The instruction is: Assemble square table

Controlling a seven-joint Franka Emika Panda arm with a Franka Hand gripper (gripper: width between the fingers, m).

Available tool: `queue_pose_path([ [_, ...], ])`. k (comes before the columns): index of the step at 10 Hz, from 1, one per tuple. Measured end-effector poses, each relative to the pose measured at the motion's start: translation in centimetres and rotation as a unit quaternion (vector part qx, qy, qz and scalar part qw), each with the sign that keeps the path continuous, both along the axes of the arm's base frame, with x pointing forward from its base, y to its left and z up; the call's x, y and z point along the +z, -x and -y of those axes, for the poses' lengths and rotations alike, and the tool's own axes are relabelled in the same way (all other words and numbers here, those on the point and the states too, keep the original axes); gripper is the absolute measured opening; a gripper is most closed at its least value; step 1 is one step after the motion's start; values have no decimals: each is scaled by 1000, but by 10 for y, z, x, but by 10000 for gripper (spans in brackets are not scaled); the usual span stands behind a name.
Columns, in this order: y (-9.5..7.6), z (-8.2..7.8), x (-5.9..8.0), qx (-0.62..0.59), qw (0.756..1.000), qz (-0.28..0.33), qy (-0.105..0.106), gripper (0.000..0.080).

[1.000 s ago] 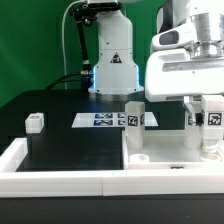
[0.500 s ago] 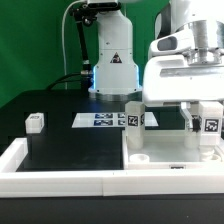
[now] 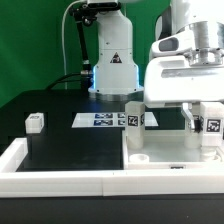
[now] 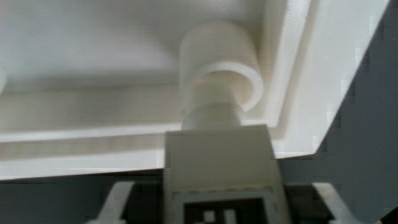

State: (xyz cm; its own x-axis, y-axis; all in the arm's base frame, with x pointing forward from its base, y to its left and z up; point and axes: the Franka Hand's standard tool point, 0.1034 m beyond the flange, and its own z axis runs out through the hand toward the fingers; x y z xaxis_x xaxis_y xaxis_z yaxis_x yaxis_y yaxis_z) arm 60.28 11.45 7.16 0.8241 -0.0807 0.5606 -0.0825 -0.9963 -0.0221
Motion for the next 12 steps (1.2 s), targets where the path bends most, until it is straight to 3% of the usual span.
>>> queue_pose_path([
  [5,4,-7,0,-7,1000,-2,-6,290],
  [12,7,-5,-4,0,1000,-2,1,290],
])
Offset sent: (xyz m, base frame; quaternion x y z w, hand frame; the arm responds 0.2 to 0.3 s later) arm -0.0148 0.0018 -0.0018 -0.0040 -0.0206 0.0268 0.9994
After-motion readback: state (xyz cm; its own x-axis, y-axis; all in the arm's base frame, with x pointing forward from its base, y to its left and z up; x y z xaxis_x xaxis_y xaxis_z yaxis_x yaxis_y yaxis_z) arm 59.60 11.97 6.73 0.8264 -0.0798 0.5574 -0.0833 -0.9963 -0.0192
